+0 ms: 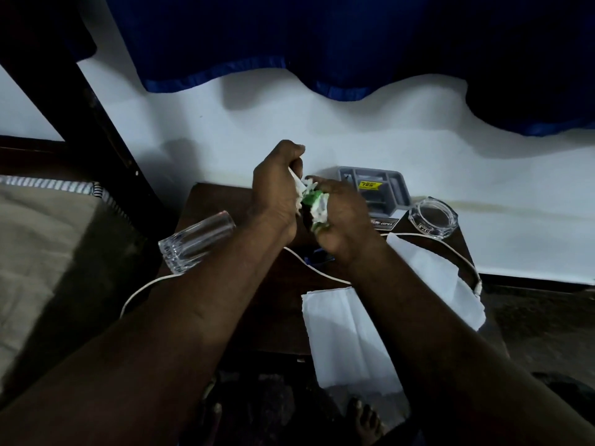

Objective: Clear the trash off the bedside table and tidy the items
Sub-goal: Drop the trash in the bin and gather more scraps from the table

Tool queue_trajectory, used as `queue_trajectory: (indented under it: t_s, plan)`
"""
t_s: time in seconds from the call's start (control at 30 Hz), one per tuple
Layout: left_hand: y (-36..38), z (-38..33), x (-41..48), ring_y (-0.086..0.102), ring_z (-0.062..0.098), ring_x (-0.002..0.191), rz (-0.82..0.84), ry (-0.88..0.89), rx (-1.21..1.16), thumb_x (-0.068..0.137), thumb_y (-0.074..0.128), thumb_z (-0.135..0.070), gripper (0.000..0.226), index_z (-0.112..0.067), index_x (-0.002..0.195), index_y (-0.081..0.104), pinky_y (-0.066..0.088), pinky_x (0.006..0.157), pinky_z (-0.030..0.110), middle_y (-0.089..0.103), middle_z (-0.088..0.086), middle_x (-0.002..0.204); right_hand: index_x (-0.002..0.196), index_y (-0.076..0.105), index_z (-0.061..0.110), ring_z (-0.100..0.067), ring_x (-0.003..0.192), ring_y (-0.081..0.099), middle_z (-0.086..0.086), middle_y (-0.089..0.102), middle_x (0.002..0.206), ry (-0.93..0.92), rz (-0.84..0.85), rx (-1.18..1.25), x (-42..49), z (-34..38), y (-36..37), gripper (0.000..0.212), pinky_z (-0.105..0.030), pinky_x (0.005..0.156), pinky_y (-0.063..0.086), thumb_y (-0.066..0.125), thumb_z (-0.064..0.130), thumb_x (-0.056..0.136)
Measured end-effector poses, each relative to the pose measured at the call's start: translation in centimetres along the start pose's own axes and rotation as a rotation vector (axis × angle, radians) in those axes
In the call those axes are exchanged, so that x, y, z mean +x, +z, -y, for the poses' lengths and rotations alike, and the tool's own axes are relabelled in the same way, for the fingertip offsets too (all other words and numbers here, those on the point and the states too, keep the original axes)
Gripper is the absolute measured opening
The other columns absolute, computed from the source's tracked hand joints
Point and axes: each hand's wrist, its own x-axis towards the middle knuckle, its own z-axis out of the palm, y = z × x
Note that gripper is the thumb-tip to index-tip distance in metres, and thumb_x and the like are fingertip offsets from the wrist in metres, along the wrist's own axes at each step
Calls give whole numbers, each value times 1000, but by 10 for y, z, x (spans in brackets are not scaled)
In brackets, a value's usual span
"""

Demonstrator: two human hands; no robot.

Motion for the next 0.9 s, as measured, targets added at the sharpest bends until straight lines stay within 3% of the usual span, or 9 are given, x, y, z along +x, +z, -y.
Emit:
queue_trajectory:
  t_s: [0.1, 0.17, 0.3, 0.43, 0.53, 0.63, 0.7, 0.77, 0.9]
  plan:
    - [12, 16, -10, 38, 14, 46, 14, -27, -53, 88, 63, -23, 44, -21, 49, 44, 39, 52, 23, 35, -3, 55, 104, 66, 6, -21, 69, 71, -14, 67, 91, 17, -87, 105, -9, 1, -4, 27, -26, 59, 55, 48, 25, 107]
    - [21, 22, -18, 39, 14, 52, -10, -18, -27, 93, 62, -22, 40, -18, 56, 45, 40, 55, 24, 39, -2, 56, 98, 62, 12, -24, 84, 65, -11, 65, 93, 43, -56, 225, -20, 2, -6, 35, -31, 74, 51, 44, 41, 107]
    - [34, 34, -37, 50, 10, 53, 7, 140, 285, 100, 56, -22, 38, -16, 63, 51, 42, 52, 19, 54, -2, 59, 87, 65, 16, -20, 82, 65, -4, 66, 81, 36, -108, 379, -47, 2, -13, 42, -33, 81, 49, 56, 56, 97]
    - [53, 49, -60, 68, 7, 68, 84, 169, 371, 94, 50, -3, 24, -3, 106, 71, 49, 58, 15, 73, 5, 87, 106, 63, 11, -16, 97, 63, -1, 61, 110, -19, -71, 644, -84, 15, -37, 42, -25, 76, 54, 73, 47, 87]
    - [77, 68, -83, 71, 8, 74, 216, 38, 218, 96, 49, -1, 39, -8, 133, 59, 58, 67, 18, 71, 0, 85, 132, 62, 1, -33, 125, 62, -18, 64, 137, -169, -96, 609, -109, 13, -76, 60, -37, 101, 50, 61, 45, 92]
    - [104, 97, -116, 60, 18, 126, 364, 21, 414, 89, 59, -37, 44, -25, 131, 59, 44, 113, 39, 62, 4, 135, 125, 70, 4, -33, 120, 68, -17, 72, 125, -269, -292, 458, -129, 18, -117, 36, -42, 102, 54, 57, 27, 100]
    - [124, 114, -140, 55, 11, 131, 450, 34, 427, 80, 56, -54, 54, -32, 128, 60, 38, 117, 38, 58, -4, 139, 127, 70, 9, -29, 119, 68, -13, 73, 125, -327, -357, 371, -145, 24, -143, 36, -46, 107, 52, 52, 32, 106]
    - [146, 124, -162, 60, 0, 116, 519, 64, 404, 78, 53, -67, 47, -40, 114, 65, 43, 105, 33, 64, -14, 118, 127, 70, 13, -24, 120, 68, -8, 74, 124, -394, -379, 284, -162, 32, -168, 36, -43, 108, 51, 49, 34, 106]
    - [189, 158, -193, 45, 33, 141, 640, -29, 560, 71, 38, -89, 100, -24, 145, 50, 35, 118, 56, 51, 15, 148, 102, 69, 9, -14, 88, 74, -2, 78, 91, -521, -594, 51, -194, 45, -220, 20, -31, 72, 58, 54, 23, 100]
